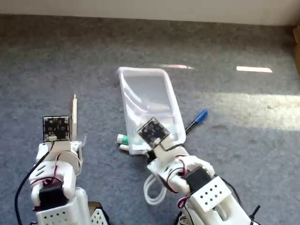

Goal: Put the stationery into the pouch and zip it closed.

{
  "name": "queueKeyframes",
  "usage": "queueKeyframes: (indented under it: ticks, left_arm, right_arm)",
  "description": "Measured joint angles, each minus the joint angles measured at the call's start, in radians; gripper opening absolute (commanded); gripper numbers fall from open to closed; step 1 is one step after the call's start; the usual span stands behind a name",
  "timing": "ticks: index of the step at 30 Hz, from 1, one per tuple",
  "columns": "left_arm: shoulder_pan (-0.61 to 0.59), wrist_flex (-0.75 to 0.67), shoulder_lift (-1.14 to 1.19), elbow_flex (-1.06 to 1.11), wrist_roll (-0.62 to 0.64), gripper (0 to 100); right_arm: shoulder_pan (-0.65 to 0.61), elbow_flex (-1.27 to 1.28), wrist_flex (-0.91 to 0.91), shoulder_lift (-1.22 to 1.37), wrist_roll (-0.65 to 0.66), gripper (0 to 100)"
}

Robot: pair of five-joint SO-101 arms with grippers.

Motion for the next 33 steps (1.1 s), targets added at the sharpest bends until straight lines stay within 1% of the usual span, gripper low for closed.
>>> queueKeyframes:
  ticks: [3,7,10,13,20,24,26,33]
  left_arm:
    - [0.081,0.04,-0.002,-0.069,0.041,26]
    - [0.209,0.046,-0.005,-0.135,0.103,26]
    - [0.287,0.046,-0.005,-0.158,0.155,26]
    - [0.353,0.046,-0.006,-0.16,0.207,26]
    - [0.443,0.034,-0.005,-0.16,0.232,26]
    - [0.482,0.018,-0.006,-0.16,0.232,26]
    - [0.503,0.018,-0.006,-0.16,0.232,26]
    - [0.585,0.018,-0.008,-0.204,0.232,26]
  right_arm:
    - [0.035,-0.051,0.0,0.0,0.0,0.5]
    - [0.041,-0.081,0.0,0.0,0.0,0.5]
    - [0.041,-0.091,0.0,0.0,0.0,0.5]
    - [0.041,-0.121,0.0,0.0,-0.031,0.5]
    - [0.041,-0.238,0.0,0.0,-0.046,0.5]
    - [0.041,-0.247,-0.005,0.0,-0.086,0.5]
    - [0.041,-0.247,-0.037,0.0,-0.097,0.5]
    - [0.02,-0.247,-0.077,0.0,-0.104,0.5]
